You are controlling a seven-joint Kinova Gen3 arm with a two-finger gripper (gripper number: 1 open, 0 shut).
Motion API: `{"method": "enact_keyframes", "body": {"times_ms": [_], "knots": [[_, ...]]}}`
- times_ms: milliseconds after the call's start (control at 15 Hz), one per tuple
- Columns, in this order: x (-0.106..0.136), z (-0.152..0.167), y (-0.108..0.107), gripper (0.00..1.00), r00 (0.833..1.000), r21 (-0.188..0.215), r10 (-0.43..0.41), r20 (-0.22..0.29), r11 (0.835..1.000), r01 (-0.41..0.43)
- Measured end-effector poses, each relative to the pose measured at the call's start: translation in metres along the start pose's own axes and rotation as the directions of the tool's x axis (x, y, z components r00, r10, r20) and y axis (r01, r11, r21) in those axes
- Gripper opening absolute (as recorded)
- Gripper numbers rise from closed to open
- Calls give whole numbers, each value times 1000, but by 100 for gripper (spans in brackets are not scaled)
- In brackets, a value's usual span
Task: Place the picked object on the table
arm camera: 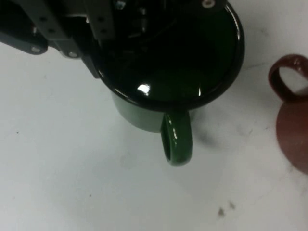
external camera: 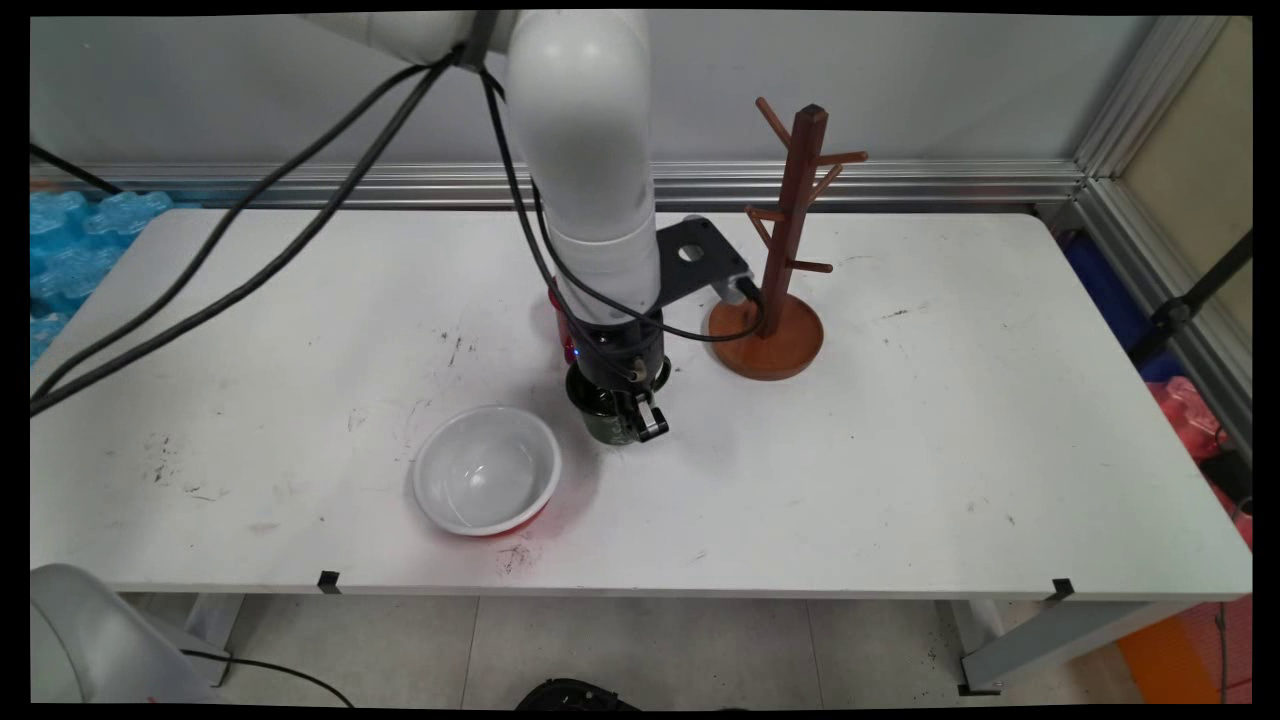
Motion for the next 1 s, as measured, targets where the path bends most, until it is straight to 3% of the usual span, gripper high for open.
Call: {"method": "enact_keyframes", "body": {"times_ms": [1000], "knots": [[16, 31, -8, 0, 1000, -27, 13, 22, 1000, -12]]}}
